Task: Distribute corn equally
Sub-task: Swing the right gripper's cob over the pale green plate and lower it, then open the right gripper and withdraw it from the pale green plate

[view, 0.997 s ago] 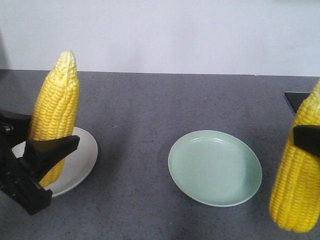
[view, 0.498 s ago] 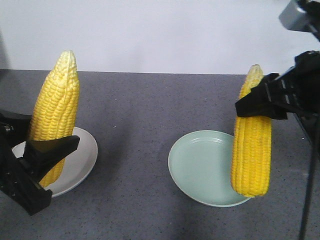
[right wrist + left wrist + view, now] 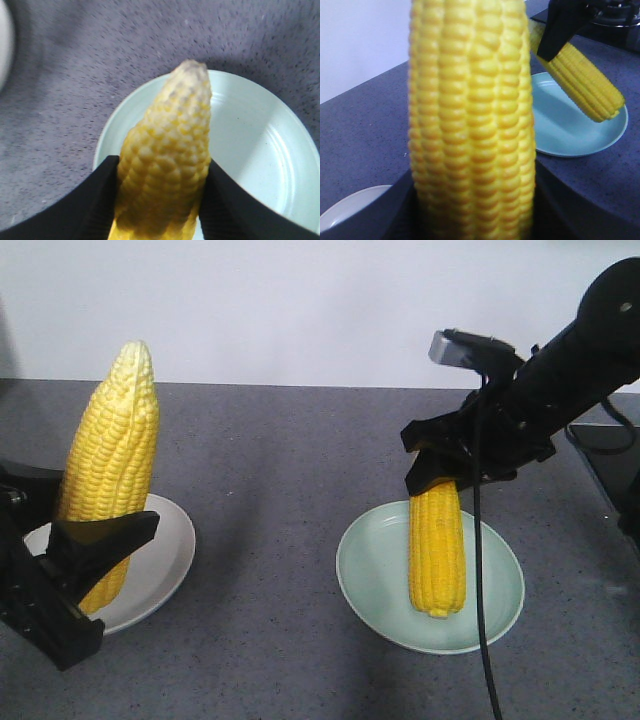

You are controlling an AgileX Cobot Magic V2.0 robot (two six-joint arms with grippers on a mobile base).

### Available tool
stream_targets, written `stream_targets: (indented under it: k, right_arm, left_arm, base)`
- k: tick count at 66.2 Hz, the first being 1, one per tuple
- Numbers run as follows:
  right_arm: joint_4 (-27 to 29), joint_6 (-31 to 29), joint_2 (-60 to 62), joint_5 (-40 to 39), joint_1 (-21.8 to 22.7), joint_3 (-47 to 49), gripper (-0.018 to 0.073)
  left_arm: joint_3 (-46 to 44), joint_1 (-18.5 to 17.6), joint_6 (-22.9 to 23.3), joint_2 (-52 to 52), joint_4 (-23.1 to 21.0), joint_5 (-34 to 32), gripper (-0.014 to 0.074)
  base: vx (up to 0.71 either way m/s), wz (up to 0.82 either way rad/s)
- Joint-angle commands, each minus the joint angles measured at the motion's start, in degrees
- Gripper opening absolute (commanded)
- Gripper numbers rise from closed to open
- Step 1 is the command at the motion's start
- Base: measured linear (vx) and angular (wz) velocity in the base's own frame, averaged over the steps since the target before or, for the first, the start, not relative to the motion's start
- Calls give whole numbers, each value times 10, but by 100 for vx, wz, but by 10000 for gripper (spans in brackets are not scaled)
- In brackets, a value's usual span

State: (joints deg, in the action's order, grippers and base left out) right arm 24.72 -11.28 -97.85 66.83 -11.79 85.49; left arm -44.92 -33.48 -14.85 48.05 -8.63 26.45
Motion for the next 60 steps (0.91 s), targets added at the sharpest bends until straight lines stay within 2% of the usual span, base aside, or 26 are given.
stream_targets:
  k: [1,21,43,51,60]
  right_arm:
    - [13,1,-9,-8,1,19,249]
    - [-8,18,-59,-7,1,19,270]
    - [-47,32,-61,-6,1,19,520]
    - [-47,25,-45,6,1,19,561]
    - [-49,13,4,0,-5,13,564]
  left_arm:
    - [-16,-1,5,-4,-7,-41,227]
    - [-16,-1,5,-4,-7,-41,227]
    - [-16,-1,5,-4,-7,-42,227]
    - [-16,-1,5,-4,-7,-42,226]
    - [-16,-1,5,-4,-7,-43,227]
  base:
    - [0,0]
    - [0,0]
    - [0,0]
    - [0,0]
    - [0,0]
